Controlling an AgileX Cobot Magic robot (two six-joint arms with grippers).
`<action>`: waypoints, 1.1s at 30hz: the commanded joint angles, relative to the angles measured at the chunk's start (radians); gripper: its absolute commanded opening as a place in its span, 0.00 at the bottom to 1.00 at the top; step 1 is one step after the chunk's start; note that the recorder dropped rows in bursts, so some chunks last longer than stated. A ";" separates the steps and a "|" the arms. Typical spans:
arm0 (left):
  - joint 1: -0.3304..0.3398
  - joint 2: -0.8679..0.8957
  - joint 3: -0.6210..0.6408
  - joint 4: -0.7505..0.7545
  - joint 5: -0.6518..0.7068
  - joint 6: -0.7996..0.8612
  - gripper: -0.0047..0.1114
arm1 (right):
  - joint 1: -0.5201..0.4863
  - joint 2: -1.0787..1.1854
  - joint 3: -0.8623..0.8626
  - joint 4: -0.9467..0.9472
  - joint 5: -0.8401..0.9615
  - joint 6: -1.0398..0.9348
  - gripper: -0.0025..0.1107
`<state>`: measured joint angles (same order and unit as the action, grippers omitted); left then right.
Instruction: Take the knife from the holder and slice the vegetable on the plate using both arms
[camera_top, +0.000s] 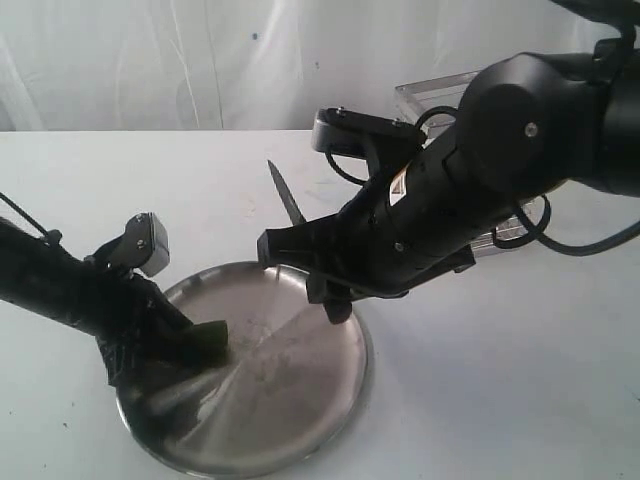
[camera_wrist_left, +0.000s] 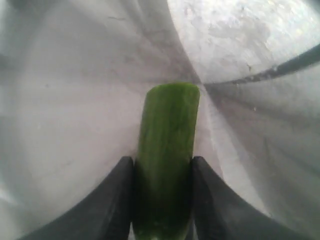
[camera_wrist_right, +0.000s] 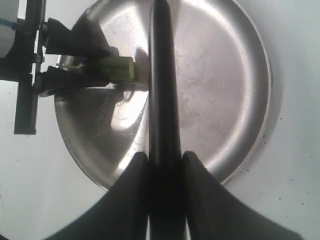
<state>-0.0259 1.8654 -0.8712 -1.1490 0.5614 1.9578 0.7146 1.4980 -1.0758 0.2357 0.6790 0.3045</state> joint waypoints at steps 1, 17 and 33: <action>-0.011 -0.013 0.002 -0.158 0.140 0.158 0.04 | -0.007 -0.012 0.002 0.001 -0.024 -0.013 0.02; -0.156 -0.159 0.002 -0.119 -0.108 0.002 0.04 | -0.007 -0.012 0.002 -0.003 -0.039 -0.001 0.02; -0.156 -0.202 0.002 0.606 -0.142 -0.454 0.04 | -0.007 -0.012 0.002 -0.001 -0.045 0.014 0.02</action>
<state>-0.1753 1.6733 -0.8712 -0.5874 0.4001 1.5321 0.7146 1.4980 -1.0758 0.2319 0.6433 0.3180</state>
